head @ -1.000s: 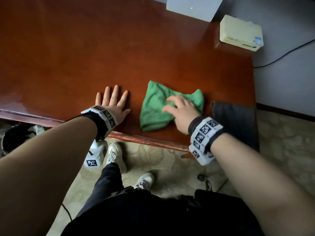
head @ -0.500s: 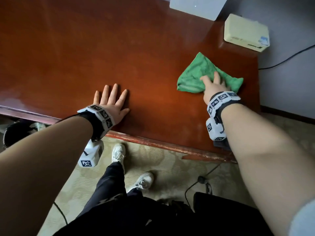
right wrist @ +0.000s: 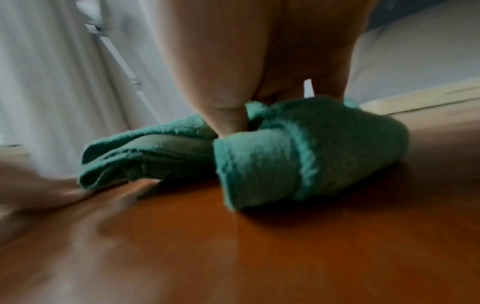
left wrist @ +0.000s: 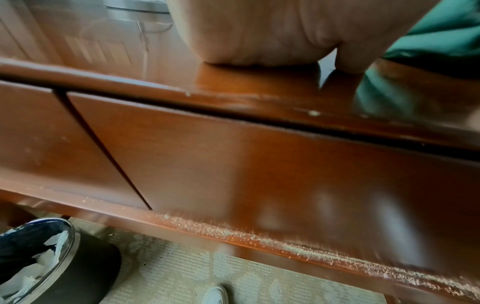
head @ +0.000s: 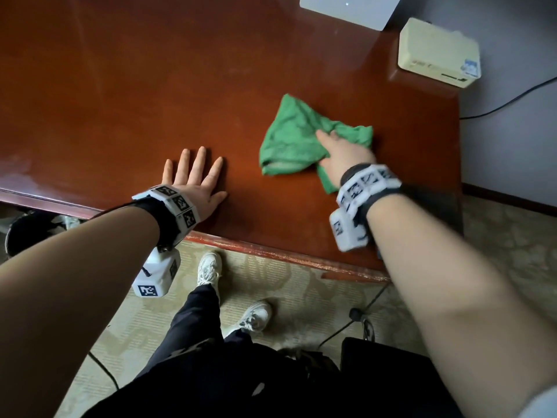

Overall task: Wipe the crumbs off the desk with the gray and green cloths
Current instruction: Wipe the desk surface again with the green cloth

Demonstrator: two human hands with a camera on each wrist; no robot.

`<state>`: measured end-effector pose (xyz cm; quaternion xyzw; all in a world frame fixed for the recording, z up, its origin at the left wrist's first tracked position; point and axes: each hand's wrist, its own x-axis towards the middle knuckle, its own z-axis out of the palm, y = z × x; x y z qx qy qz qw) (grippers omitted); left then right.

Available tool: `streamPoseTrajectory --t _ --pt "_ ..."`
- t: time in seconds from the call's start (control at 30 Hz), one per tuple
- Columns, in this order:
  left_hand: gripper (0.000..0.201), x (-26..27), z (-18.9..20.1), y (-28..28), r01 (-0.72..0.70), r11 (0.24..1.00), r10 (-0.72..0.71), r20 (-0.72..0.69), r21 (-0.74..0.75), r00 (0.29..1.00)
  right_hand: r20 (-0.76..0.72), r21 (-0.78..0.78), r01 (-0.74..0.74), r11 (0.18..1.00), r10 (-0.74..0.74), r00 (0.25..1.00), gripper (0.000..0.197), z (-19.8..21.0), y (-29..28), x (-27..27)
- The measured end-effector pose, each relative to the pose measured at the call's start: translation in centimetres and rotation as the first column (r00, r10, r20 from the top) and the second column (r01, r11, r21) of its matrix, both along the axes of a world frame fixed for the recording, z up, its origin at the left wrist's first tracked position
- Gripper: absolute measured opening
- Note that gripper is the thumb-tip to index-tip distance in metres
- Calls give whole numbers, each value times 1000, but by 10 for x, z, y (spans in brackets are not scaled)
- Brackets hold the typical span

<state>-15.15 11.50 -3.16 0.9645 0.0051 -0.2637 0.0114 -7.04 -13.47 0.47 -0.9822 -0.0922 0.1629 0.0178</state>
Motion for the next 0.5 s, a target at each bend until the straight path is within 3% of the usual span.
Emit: streamPoseTrajectory --t 0.07,0.17,0.27,0.4,0.5 --pt "63 0 1 0 2 1000 -2 9 7 1000 -15 11 -76 997 76 997 57 1 14 -41" --pt "63 0 0 1 -5 1000 5 8 -3 1000 -155 -24 -232 972 226 962 59 14 16 -101" --pt "63 -1 -2 2 4 1000 -4 18 -3 1000 -162 -67 -266 962 252 954 50 34 13 -101" --pt "63 -3 -4 2 -4 1000 5 69 -14 998 117 -12 -66 998 67 991 34 30 13 -44" --pt "63 -5 -3 1 -17 999 20 78 -29 997 46 -36 82 996 -80 996 42 9 16 -26"
